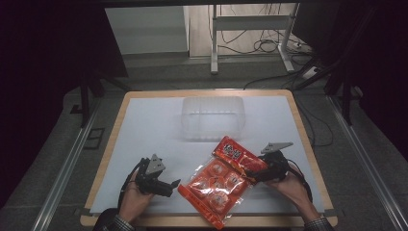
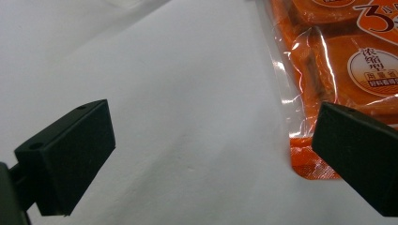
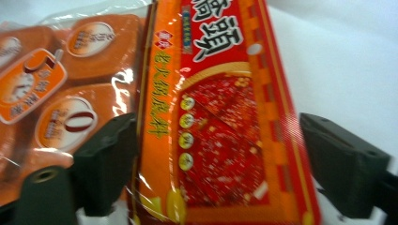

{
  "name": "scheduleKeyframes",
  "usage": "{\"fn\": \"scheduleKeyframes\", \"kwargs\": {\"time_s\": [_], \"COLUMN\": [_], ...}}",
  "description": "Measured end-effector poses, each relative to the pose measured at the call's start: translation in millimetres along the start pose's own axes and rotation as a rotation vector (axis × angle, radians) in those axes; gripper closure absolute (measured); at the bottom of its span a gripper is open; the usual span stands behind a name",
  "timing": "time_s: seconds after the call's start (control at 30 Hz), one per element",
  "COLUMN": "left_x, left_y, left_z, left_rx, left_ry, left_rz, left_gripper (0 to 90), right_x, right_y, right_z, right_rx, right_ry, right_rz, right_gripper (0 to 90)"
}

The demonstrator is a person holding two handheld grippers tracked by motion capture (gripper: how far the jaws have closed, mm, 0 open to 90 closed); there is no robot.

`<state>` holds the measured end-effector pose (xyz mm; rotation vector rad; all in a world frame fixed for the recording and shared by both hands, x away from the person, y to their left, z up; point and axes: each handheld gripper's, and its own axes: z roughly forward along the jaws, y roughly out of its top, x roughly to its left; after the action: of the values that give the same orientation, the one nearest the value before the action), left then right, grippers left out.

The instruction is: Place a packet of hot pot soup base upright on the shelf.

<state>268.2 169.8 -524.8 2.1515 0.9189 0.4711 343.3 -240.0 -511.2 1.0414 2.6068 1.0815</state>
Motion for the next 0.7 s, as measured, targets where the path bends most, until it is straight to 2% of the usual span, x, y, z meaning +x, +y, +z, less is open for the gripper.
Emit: {"fn": "scheduleKeyframes", "kwargs": {"time_s": [0.07,0.2,0.33,0.4,0.47,0.6,0.7], "left_x": [-0.1,-0.8,-1.2,-1.5,-1.8,-2.7,-3.4], "left_y": [0.0,0.0,0.1,0.1,0.2,0.3,0.5], "left_z": [0.3,1.5,1.9,2.0,2.2,3.0,3.3], "left_rx": [0.001,0.006,0.008,0.009,0.01,0.015,0.016], "left_ry": [0.0,0.0,-0.002,-0.003,-0.003,-0.003,-0.002], "left_rz": [0.001,0.003,0.006,0.008,0.011,0.02,0.024], "left_gripper": [0.0,0.0,0.0,0.0,0.0,0.0,0.0], "right_x": [0.5,5.0,11.5,16.7,22.5,25.5,26.0], "right_y": [2.6,10.2,17.6,20.9,24.2,30.3,33.2], "right_z": [1.9,1.6,7.8,15.3,20.9,25.4,28.5], "right_rx": [-0.011,-0.04,-0.018,0.016,0.04,0.032,0.041], "right_ry": [0.033,0.046,0.074,0.066,0.039,0.013,0.0], "right_rz": [0.01,-0.005,-0.036,-0.069,-0.1,-0.142,-0.169], "right_gripper": [19.8,31.0,44.1,49.1,55.1,65.5,82.8]}}
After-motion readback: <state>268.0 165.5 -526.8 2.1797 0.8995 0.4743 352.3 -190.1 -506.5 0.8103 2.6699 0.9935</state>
